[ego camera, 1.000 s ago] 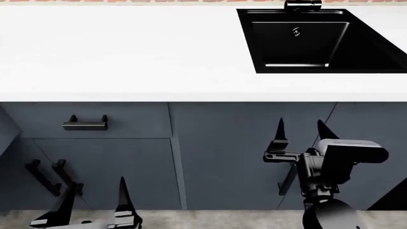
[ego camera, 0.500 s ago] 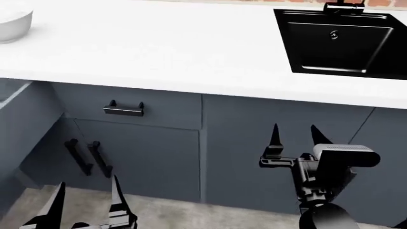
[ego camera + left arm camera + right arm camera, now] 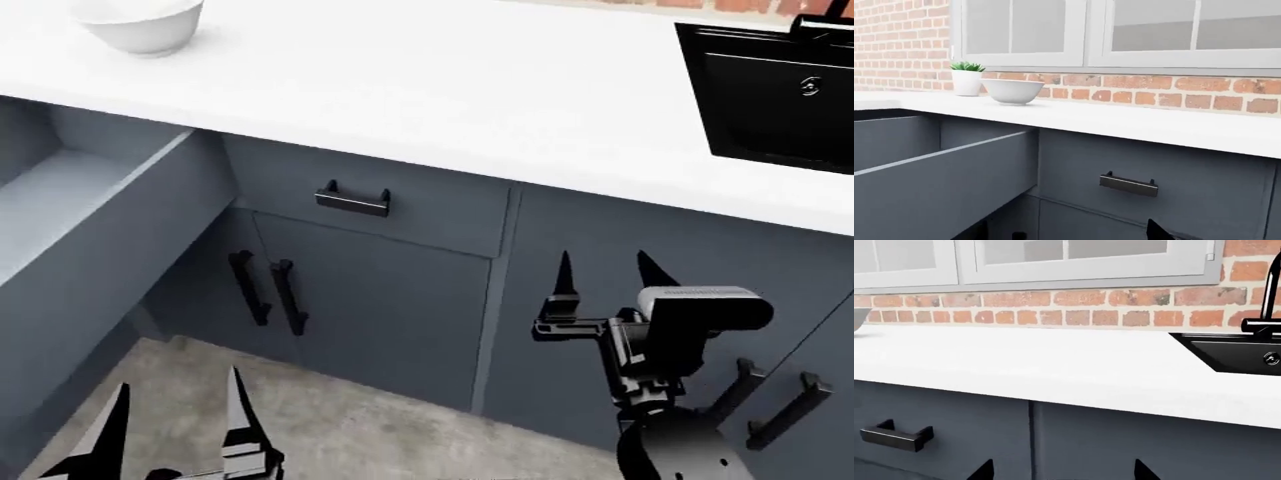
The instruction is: Place the bar in the bowl and close the drawer.
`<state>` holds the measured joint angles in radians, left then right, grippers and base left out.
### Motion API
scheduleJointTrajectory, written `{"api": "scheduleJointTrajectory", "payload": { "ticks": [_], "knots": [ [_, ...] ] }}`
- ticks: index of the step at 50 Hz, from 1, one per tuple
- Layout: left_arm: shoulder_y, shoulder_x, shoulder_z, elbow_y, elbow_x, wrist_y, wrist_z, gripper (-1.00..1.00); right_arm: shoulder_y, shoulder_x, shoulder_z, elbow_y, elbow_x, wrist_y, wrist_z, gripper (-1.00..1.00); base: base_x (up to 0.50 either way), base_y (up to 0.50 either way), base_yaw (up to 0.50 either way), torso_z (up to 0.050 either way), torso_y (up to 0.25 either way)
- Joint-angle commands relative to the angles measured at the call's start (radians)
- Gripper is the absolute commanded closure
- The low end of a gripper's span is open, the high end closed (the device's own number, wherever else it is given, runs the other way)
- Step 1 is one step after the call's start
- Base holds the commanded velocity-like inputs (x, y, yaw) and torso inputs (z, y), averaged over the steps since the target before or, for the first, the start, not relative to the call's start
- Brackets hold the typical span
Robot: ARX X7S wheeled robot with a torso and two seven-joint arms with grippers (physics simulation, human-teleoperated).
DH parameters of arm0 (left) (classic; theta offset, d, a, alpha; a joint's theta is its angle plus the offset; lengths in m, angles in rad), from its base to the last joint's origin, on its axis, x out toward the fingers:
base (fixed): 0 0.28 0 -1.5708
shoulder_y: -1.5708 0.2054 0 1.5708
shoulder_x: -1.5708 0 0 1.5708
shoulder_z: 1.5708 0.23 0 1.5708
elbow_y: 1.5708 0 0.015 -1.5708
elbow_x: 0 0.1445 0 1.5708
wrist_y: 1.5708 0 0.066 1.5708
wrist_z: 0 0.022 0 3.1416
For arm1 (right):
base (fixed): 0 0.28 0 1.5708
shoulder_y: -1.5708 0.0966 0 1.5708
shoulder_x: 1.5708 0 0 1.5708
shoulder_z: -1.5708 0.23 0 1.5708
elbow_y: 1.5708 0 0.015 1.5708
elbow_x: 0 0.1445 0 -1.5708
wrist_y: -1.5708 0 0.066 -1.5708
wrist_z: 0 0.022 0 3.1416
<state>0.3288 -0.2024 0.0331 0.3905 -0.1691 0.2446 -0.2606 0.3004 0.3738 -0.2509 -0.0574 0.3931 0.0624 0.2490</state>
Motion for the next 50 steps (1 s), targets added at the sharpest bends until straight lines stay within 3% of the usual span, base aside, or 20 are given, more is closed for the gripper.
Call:
{"api": "scheduleJointTrajectory", "payload": {
  "ticks": [1,50],
  "knots": [
    [-0.003,-0.002,0.000,-0.022,-0.007,0.017,-0.008,-1.00,0.050,-0.015,-0.026,0.055,-0.015,0.010,-0.014,-1.00,-0.13,-0.04,0.50,0.000,0.000],
    [-0.004,-0.028,0.021,-0.035,-0.031,0.031,-0.028,-1.00,0.079,-0.015,-0.057,0.061,-0.025,0.032,-0.008,-1.00,-0.13,-0.06,0.50,0.000,0.000]
  ]
}}
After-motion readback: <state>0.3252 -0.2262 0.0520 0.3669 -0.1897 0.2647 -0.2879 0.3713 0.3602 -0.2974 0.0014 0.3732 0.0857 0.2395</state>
